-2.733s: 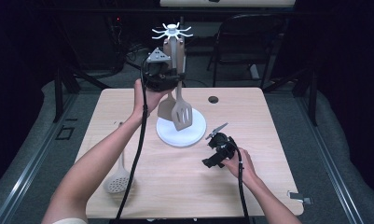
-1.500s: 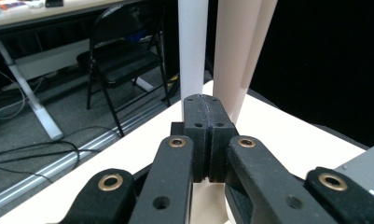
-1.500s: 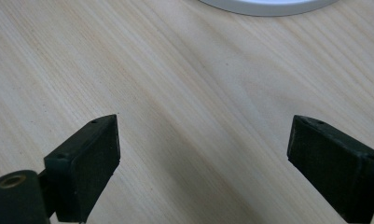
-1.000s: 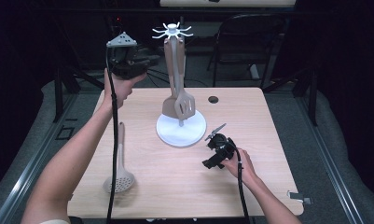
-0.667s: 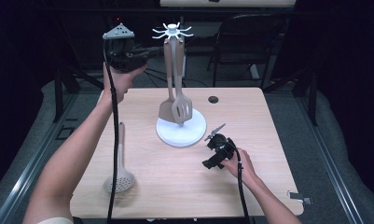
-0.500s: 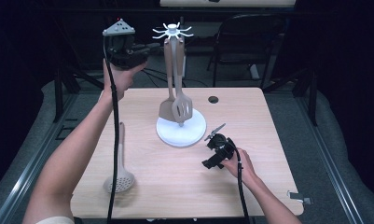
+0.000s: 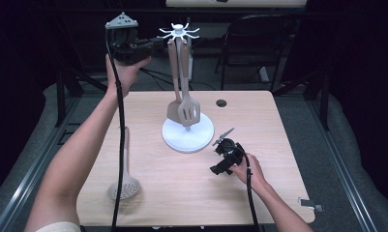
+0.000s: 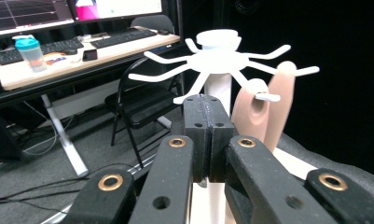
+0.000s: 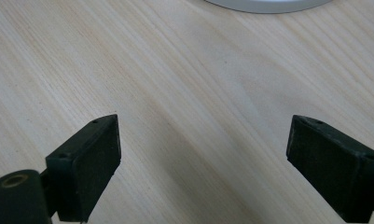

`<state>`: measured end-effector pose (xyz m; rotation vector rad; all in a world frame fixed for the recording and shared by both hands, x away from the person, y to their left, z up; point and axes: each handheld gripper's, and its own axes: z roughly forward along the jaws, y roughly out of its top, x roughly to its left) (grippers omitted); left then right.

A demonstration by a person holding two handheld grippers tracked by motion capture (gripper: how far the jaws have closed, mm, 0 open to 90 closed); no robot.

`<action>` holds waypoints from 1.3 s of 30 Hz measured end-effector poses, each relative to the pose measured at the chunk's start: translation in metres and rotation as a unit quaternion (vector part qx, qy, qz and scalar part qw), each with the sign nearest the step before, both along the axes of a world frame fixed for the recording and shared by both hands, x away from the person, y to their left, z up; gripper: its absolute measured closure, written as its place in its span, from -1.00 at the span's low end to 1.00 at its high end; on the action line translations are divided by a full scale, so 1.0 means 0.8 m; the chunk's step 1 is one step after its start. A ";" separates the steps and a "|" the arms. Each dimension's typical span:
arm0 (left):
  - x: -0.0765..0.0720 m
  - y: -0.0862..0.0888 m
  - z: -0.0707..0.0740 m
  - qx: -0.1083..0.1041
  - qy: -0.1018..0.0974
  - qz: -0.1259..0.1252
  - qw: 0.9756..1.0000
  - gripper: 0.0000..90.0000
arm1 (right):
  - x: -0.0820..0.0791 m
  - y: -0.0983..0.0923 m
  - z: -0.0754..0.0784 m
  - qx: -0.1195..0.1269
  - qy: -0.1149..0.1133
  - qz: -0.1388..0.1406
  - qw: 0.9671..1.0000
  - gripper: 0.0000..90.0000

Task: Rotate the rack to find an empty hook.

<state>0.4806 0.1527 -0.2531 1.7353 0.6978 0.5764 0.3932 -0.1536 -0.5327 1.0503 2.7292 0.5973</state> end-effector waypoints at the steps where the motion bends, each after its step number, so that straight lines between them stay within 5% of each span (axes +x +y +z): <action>1: 0.001 0.000 0.000 0.002 0.000 0.002 1.000 1.00 | 0.000 0.000 0.000 0.000 0.000 0.000 1.000 -0.79; 22: 0.027 -0.003 0.001 0.002 0.009 0.021 1.000 1.00 | 0.000 0.001 -0.002 -0.004 0.004 0.002 1.000 -0.78; 39: -0.002 0.019 -0.008 0.008 -0.001 0.010 1.000 0.99 | -0.001 0.002 -0.001 -0.006 0.003 0.002 1.000 -0.78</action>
